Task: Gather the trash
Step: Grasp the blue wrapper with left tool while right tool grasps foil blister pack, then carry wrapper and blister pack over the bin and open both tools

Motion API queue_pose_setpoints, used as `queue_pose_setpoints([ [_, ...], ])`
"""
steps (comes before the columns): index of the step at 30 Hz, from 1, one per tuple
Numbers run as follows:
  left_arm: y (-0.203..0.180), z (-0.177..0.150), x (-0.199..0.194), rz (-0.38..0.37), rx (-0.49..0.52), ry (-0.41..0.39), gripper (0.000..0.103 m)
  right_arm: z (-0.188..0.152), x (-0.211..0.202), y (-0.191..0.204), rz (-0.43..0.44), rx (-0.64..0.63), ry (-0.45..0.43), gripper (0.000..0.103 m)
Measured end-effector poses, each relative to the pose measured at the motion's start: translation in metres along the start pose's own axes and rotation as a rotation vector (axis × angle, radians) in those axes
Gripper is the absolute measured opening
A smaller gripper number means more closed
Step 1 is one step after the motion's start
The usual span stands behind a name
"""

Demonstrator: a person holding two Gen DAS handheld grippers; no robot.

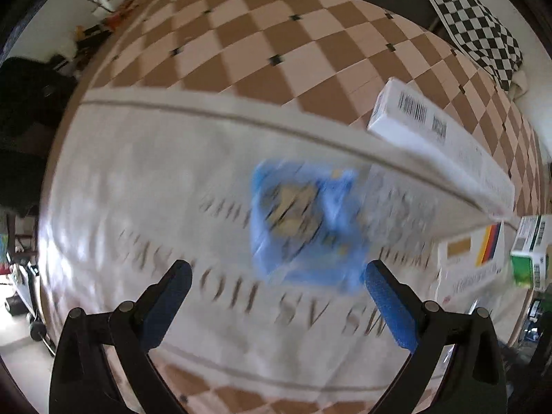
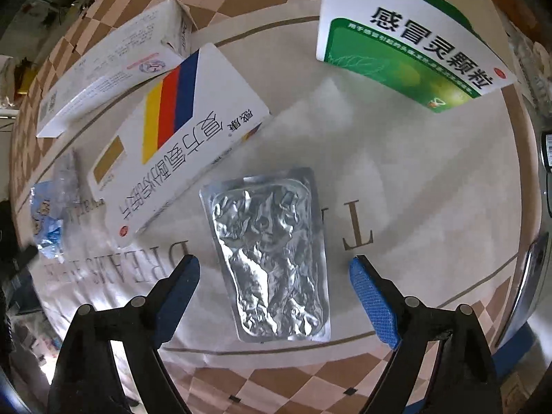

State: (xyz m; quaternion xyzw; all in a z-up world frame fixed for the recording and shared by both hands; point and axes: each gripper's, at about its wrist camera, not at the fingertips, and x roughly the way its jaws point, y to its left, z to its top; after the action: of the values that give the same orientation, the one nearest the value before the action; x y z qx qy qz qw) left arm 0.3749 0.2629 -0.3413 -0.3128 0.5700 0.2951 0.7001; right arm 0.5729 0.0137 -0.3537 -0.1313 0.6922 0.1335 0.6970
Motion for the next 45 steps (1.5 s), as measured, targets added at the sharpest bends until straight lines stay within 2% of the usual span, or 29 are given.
queue_pose_setpoints([
  [4,-0.019,0.021,0.021,0.003,0.057,0.046,0.101,-0.002,0.005,0.012,-0.063,-0.021,-0.020,0.086],
  [5,-0.022,0.024,0.025,0.012,0.073,0.050,0.093,-0.013,0.003,0.021,-0.084,-0.029,-0.025,0.084],
  [6,-0.025,0.025,0.027,0.019,0.085,0.050,0.078,-0.020,0.002,0.027,-0.099,-0.038,-0.033,0.082],
  [8,-0.028,0.028,0.030,0.013,0.090,0.043,0.073,-0.026,0.000,0.036,-0.101,-0.068,-0.054,0.075],
  [9,-0.029,0.029,0.028,0.013,0.092,0.028,0.065,-0.027,-0.004,0.041,-0.104,-0.086,-0.062,0.067],
  [11,-0.031,0.024,0.023,0.013,0.101,0.013,0.057,-0.029,-0.004,0.051,-0.109,-0.115,-0.055,0.067],
  [18,-0.025,-0.019,-0.006,0.060,0.140,-0.042,0.056,-0.050,-0.019,0.037,-0.028,-0.101,-0.068,0.067],
  [22,-0.023,-0.051,-0.030,0.047,0.152,-0.082,0.056,-0.074,-0.034,0.033,0.013,-0.103,-0.097,0.067],
  [25,-0.025,-0.088,-0.056,0.039,0.168,-0.123,0.056,-0.097,-0.048,0.033,0.044,-0.100,-0.127,0.067],
  [26,-0.023,-0.094,-0.063,0.037,0.172,-0.135,0.056,-0.107,-0.052,0.035,0.058,-0.097,-0.141,0.067],
  [28,-0.012,-0.128,-0.076,0.021,0.172,-0.155,0.056,-0.132,-0.061,0.042,0.080,-0.102,-0.163,0.067],
  [30,0.013,-0.143,-0.084,0.003,0.171,-0.172,0.056,-0.158,-0.071,0.052,0.104,-0.108,-0.187,0.067],
  [32,0.025,-0.177,-0.101,-0.019,0.181,-0.192,0.056,-0.191,-0.082,0.062,0.133,-0.110,-0.213,0.067],
  [33,0.045,-0.182,-0.096,-0.024,0.189,-0.199,0.056,-0.203,-0.085,0.064,0.146,-0.112,-0.223,0.067],
  [37,0.078,-0.228,-0.107,-0.063,0.245,-0.237,0.056,-0.281,-0.094,0.075,0.196,-0.095,-0.267,0.067],
  [41,0.120,-0.279,-0.108,-0.116,0.269,-0.215,0.056,-0.363,-0.091,0.082,0.227,-0.053,-0.263,0.067],
  [44,0.146,-0.320,-0.096,-0.125,0.297,-0.172,0.056,-0.430,-0.070,0.082,0.245,-0.003,-0.213,0.067],
  [45,0.154,-0.333,-0.090,-0.132,0.298,-0.148,0.056,-0.442,-0.059,0.083,0.246,0.004,-0.192,0.067],
])
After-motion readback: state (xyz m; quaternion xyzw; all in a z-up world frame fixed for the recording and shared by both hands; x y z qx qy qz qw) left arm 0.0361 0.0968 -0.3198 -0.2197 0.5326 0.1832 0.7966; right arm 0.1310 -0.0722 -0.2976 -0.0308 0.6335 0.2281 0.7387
